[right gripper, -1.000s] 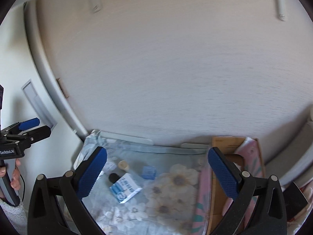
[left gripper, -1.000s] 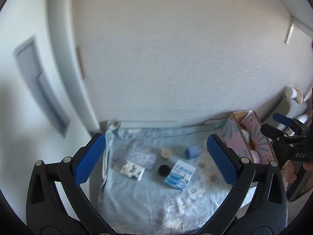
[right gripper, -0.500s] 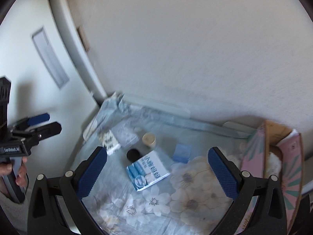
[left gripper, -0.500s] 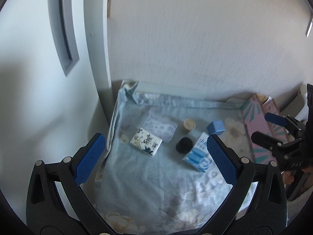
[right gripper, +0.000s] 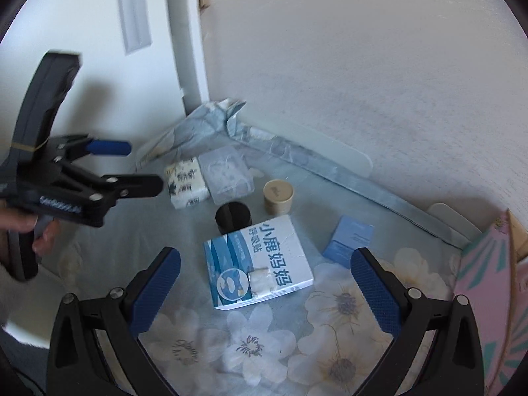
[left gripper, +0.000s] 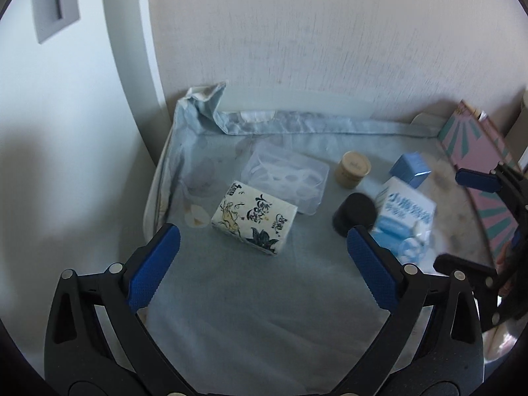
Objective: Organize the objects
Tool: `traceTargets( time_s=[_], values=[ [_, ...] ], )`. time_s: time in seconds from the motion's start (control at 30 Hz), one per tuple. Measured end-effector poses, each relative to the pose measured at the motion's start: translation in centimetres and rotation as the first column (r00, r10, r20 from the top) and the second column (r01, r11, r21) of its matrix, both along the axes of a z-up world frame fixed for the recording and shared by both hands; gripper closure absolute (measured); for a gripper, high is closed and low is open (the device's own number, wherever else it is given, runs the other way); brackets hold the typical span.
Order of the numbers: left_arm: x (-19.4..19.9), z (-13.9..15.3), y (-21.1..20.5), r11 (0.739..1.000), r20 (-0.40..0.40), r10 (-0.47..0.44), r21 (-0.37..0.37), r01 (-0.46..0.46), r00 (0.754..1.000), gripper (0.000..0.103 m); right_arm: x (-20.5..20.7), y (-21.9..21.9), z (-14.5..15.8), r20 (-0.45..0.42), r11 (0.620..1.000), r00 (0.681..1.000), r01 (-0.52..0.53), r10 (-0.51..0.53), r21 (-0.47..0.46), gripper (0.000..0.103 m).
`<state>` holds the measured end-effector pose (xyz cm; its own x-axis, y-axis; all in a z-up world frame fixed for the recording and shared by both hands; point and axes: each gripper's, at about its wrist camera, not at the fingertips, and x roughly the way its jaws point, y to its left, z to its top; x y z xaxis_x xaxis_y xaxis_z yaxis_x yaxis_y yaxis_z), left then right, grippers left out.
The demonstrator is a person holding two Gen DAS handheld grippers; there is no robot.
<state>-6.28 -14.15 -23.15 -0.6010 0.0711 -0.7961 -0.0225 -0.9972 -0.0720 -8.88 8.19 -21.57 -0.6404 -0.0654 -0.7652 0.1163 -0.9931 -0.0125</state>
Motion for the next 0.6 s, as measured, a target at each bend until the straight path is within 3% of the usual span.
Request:
traceTargets(
  time_s=[0.2,0.3,0.6],
  values=[
    [-1.8,-2.5,0.7,0.997,-0.002,-0.023,-0.067,0.023,1.000,0.002,-0.2,-1.0,-2.6,-0.034,0.994,0.997,-0.059,0.063,0.090,0.000],
    [-2.8,-3.5,0.8,0.997,0.006,-0.037,-0.063,0.037,0.999,0.003,-0.6,-1.4,-3.6,-0.030,0.989,0.996,-0.078,0.083,0.127,0.000],
    [-3.7,-5.0,1.2,0.996,0.027,-0.060,-0.069,0.062,0.998,0.018,-1.8,-1.5,-5.1,-0.018,0.983,0.996,-0.083,0.087,0.165,0.001]
  ],
)
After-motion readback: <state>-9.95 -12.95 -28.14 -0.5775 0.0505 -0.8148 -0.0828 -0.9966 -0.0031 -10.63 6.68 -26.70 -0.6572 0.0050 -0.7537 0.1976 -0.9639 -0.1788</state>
